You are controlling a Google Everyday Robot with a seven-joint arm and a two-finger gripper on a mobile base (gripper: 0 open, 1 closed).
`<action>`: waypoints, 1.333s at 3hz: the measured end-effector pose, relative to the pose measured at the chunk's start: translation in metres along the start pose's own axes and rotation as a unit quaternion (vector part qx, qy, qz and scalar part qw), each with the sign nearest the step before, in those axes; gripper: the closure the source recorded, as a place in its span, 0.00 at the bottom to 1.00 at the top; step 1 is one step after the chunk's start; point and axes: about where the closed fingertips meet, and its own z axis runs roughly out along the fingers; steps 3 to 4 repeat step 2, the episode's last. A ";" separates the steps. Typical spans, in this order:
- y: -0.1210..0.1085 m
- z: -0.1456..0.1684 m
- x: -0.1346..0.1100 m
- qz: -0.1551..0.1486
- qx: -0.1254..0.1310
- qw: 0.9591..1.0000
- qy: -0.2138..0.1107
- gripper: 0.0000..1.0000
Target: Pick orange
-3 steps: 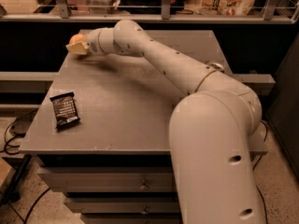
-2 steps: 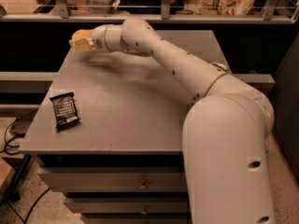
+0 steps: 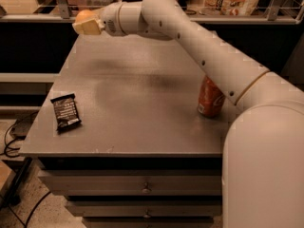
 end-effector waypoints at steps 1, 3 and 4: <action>0.003 -0.033 -0.033 -0.036 -0.005 0.999 0.013 1.00; 0.007 -0.032 -0.033 -0.037 -0.010 0.999 0.015 1.00; 0.007 -0.032 -0.033 -0.037 -0.010 0.999 0.015 1.00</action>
Offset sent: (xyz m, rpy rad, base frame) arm -0.0143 -0.0179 0.0325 -0.0456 -0.0449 0.0170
